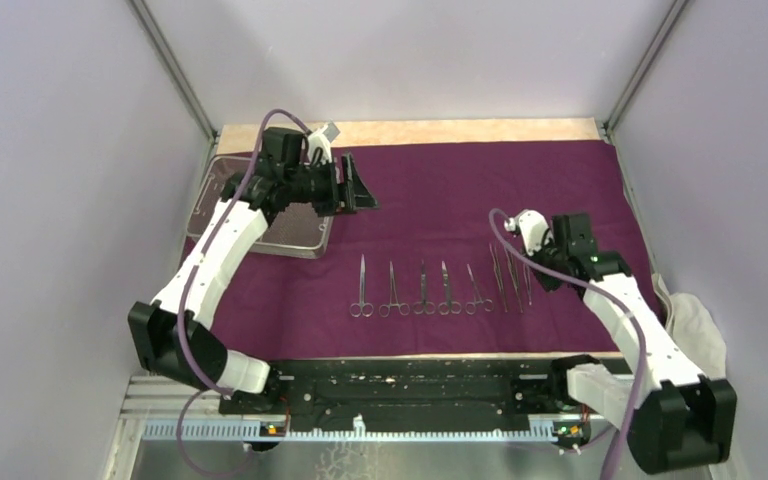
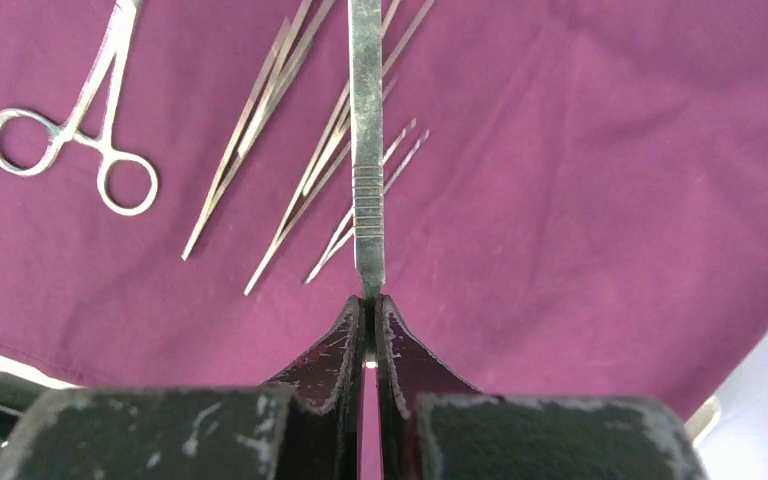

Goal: Open and lay out the surgical kit
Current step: Place the medical item in the surgical kit.

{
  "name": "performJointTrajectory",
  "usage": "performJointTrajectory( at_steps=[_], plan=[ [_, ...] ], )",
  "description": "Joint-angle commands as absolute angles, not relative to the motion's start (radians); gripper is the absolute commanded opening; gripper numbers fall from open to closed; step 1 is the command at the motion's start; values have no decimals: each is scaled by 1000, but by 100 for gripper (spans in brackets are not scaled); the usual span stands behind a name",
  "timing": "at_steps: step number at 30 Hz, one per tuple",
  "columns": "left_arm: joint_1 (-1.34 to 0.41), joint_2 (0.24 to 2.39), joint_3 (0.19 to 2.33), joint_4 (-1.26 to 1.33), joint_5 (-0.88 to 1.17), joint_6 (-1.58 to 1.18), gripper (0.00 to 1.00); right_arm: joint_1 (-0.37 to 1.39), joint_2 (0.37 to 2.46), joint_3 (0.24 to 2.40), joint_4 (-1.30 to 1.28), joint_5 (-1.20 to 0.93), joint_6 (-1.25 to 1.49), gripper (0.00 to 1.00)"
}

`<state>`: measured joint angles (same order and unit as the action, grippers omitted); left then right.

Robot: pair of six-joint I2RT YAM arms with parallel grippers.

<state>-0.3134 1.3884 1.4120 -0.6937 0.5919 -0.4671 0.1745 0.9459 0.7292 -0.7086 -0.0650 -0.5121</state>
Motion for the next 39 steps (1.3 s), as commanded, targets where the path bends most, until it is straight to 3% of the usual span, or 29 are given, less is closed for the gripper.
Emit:
performJointTrajectory(
  at_steps=[1,5,8,15,26,32,39],
  plan=[
    [-313,1421,1387,-617,645,-455,77,52,1043,762,-719,5,-444,0],
    [-306,1433,1368,-628,649,-389,77,6,1185,1014,-808,34,-311,0],
    [-295,1444,1362,-651,651,-350,77,5,1313,1163,-922,-89,-184,0],
    [-267,1435,1325,-657,647,-301,77,-66,1319,1124,-966,-103,-91,0],
    [-232,1390,1309,-685,603,-264,78,-72,1569,1366,-1208,-78,135,0],
    [-209,1389,1298,-678,611,-260,79,-72,1541,1190,-1187,-75,208,0],
    [-207,1394,1292,-671,628,-265,79,-72,1584,1199,-1179,-24,221,0]
  ],
)
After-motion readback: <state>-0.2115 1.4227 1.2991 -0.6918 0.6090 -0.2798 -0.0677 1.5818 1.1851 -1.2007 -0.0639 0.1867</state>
